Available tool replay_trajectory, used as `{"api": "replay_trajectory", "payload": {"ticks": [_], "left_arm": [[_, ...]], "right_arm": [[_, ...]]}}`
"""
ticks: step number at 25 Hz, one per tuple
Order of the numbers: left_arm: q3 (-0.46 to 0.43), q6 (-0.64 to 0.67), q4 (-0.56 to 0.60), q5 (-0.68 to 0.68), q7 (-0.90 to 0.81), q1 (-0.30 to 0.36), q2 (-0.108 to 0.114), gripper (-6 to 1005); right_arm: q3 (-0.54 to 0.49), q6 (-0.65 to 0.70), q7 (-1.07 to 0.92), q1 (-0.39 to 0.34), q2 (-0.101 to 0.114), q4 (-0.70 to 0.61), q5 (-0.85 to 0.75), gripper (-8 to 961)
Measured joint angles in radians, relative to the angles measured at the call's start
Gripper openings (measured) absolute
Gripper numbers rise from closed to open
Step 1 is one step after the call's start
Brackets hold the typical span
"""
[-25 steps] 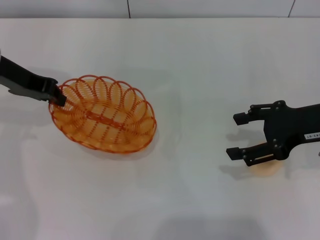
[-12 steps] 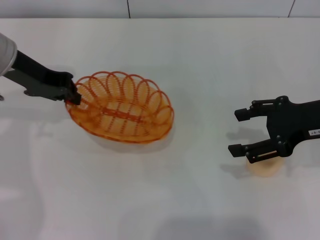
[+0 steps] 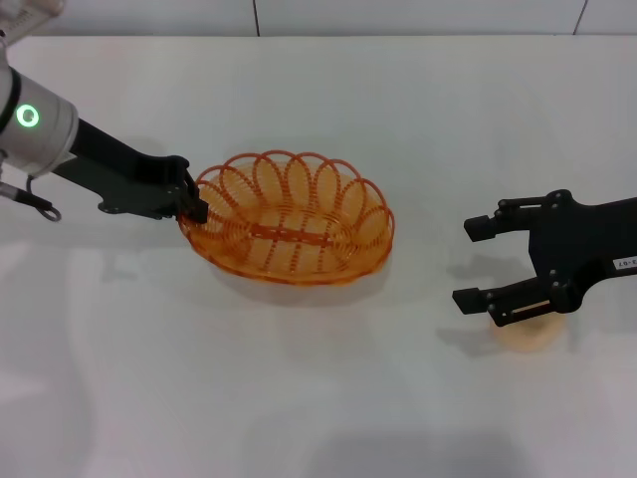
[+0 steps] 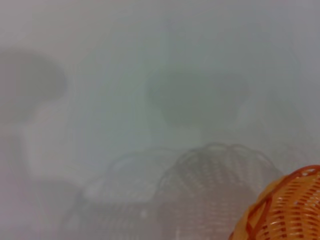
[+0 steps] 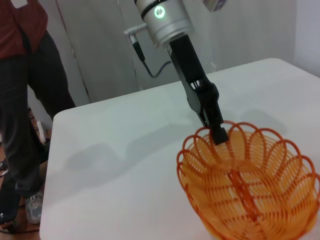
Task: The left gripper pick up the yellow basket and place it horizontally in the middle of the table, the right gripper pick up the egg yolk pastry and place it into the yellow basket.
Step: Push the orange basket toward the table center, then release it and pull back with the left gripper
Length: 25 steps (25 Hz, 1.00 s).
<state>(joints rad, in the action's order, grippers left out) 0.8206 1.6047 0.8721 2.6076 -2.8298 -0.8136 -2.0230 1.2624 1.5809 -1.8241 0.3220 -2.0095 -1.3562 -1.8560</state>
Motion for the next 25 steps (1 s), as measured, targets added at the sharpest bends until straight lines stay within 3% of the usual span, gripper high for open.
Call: {"api": "replay_trajectory", "payload": {"ticks": [8,13,25], "left_arm": [[0.003,-0.055,-0.065,0.002,-0.008,-0.013,-0.010,76],[0.003,-0.092,-0.116,-0.005,-0.008,-0.020,-0.028,76],[0.002,-0.127,-0.138,-0.007,-0.022,-0.024,-0.050,77]], "right_arm": [[0.000,0.013,0.004,0.003,0.000,-0.008,0.000,859],[-0.001,0.013,0.007,0.003,0.001,-0.008,0.000,858],[-0.029,0.037,0.018,0.004,0.002,-0.007,0.000,858]]}}
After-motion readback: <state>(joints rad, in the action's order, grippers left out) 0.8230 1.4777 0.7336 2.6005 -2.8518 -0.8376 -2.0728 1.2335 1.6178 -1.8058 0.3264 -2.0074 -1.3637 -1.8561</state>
